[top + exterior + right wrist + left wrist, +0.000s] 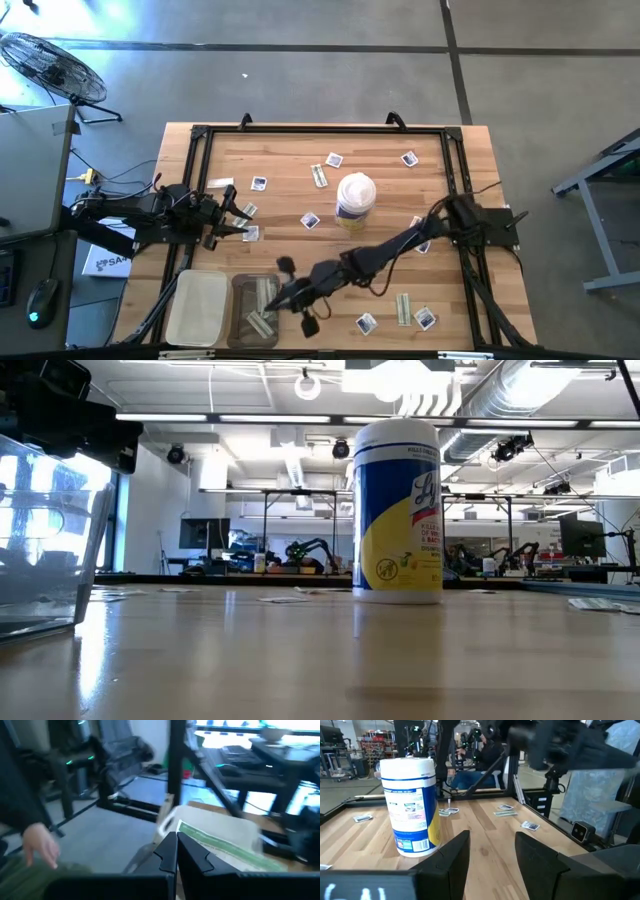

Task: Pick & Place First Aid Supplies
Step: Put the bandage into the black transparent bin

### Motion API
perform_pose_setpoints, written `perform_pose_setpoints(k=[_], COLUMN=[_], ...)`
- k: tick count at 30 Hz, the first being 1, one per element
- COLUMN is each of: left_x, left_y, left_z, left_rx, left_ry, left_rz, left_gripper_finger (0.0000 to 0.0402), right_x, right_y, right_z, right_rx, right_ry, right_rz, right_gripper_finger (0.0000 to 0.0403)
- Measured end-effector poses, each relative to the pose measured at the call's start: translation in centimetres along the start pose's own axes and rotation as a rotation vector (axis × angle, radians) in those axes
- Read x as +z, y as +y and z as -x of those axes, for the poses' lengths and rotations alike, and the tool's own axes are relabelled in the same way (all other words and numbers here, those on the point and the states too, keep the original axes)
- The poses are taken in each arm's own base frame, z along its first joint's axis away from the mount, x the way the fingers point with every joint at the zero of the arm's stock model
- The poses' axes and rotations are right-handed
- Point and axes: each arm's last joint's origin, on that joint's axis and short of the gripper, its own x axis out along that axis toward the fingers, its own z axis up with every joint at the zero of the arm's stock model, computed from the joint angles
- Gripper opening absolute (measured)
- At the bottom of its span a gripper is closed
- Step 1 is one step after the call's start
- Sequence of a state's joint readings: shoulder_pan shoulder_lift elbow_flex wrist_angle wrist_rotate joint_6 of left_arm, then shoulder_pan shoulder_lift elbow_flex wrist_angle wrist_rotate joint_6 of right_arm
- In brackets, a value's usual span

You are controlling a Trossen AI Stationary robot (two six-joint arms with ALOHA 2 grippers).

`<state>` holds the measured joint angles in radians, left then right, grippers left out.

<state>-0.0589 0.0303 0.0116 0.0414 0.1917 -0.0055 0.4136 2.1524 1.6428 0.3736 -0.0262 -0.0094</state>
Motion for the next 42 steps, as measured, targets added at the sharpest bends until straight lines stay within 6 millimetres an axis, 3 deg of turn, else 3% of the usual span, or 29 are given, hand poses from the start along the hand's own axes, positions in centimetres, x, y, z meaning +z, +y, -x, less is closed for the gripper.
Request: perform_pose_setpoints(k=[4,10,15,23,27,32,38,42], left_x=[0.0,0.0,0.0,0.0,0.0,0.0,0.0,0.0], left_y=[0.0,0.0,0.0,0.0,0.0,0.0,0.0,0.0], left_z=[0.0,0.0,0.0,0.0,0.0,0.0,0.0,0.0], left_rx=[0.0,0.001,0.003,0.003,0.003,0.003,0.0,0.0], left_ry=[0.0,0.0,0.0,0.0,0.0,0.001,0.0,0.0], left_rz=[0.0,0.0,0.0,0.0,0.0,0.0,0.0,0.0], left_gripper_finger=[0.0154,0.0154,0.0154,0.0154,0.0154,0.0154,0.0154,0.0154], right_x=[-1.4,-5.6,-6.0,-6.4,-4.6,-1.5,-2.4,-4.4], right_y=[0.8,0.5,0.4,0.3,0.8,2.8,6.4,8.8], right_z=[-2.3,-4.5,-4.8,-4.6,-3.2,0.6,5.3,8.4], right_rx=[0.023,-0.009,-0.039,-0.071,-0.007,0.073,0.056,-0.024], right_ry=[0.024,0.156,0.176,0.228,0.332,0.538,0.872,1.1], right_rz=[0.009,-0.034,-0.054,-0.073,-0.067,-0.063,-0.201,-0.385], right_gripper_finger=[0.0002,0.0002,0.002,0.0086,0.0104,0.0101,0.0088,0.0085])
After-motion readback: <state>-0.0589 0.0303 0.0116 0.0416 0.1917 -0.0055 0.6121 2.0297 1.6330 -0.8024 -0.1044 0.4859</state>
